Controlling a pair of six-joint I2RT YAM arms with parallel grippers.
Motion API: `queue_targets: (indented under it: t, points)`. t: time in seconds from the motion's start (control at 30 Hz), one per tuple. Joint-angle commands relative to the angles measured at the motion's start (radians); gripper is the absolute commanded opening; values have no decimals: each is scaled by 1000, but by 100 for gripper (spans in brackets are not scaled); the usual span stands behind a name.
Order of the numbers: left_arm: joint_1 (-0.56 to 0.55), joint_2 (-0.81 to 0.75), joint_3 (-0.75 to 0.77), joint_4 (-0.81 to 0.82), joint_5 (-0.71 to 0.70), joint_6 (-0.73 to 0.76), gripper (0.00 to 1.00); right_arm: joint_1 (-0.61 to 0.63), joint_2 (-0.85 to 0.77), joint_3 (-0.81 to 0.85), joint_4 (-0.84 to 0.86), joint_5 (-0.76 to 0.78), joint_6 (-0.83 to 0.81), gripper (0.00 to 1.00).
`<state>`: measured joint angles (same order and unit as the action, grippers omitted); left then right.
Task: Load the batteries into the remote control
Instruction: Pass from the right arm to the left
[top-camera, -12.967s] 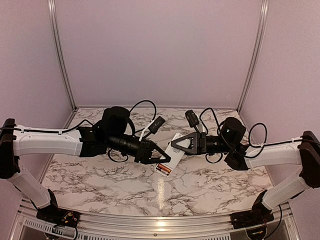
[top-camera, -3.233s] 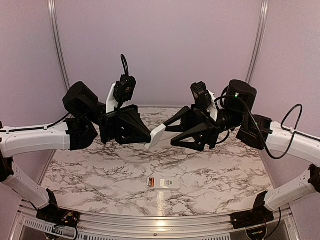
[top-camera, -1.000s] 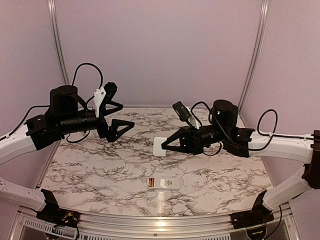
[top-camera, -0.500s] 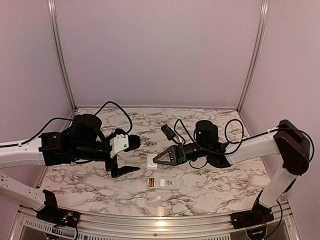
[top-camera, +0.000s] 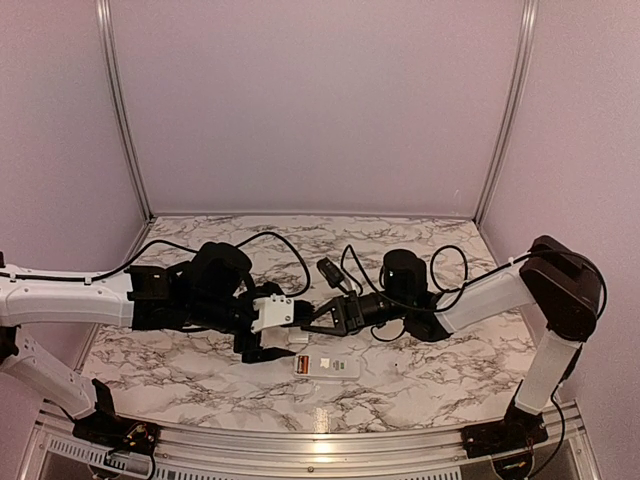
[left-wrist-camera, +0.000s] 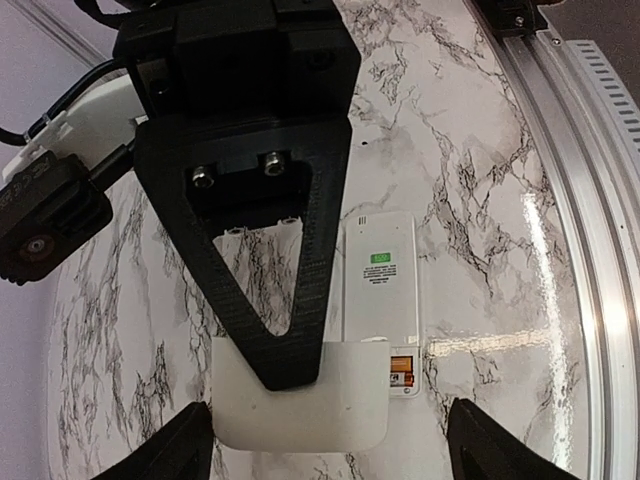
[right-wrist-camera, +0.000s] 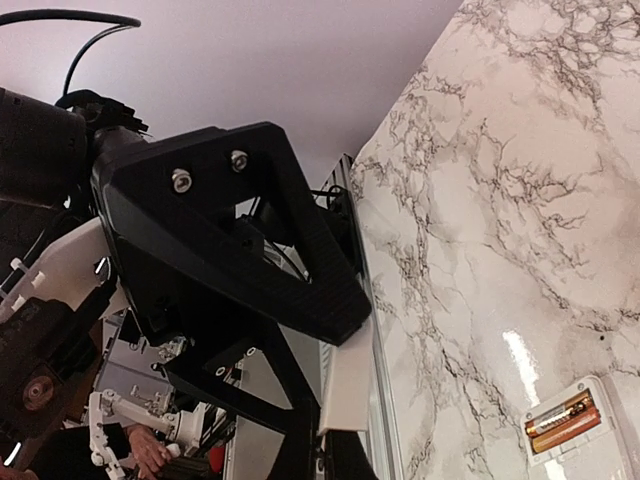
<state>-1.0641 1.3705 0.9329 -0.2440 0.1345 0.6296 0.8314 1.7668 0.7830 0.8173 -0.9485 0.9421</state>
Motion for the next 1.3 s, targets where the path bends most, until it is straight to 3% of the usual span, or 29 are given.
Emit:
queue_targets:
  t: [0.0, 0.43, 0.77, 0.87, 0.9, 0.97, 1.13, 1.27]
  points:
    - [-5, 42, 37, -16, 32, 18, 80, 6, 25, 27, 66, 3, 33, 0]
    - [-5, 72, 21, 22, 21, 49, 66, 12, 81, 23, 162, -17, 101, 0]
    - [-5, 93, 0, 26, 18, 74, 49, 10, 101, 15, 190, -27, 123, 0]
    - [-5, 98, -24, 49, 28, 61, 46, -3, 102, 0, 190, -28, 120, 20]
    - [-4, 100, -29, 55, 35, 50, 45, -10, 99, -8, 190, -30, 116, 37]
    - [5, 104, -39, 62, 65, 30, 43, -24, 91, -23, 172, -30, 101, 53]
    - [22, 130, -56, 76, 135, 4, 41, -39, 34, -40, -40, 4, -42, 61]
    - [28, 178, -55, 79, 174, 1, 41, -45, -7, -57, -176, 51, -144, 59]
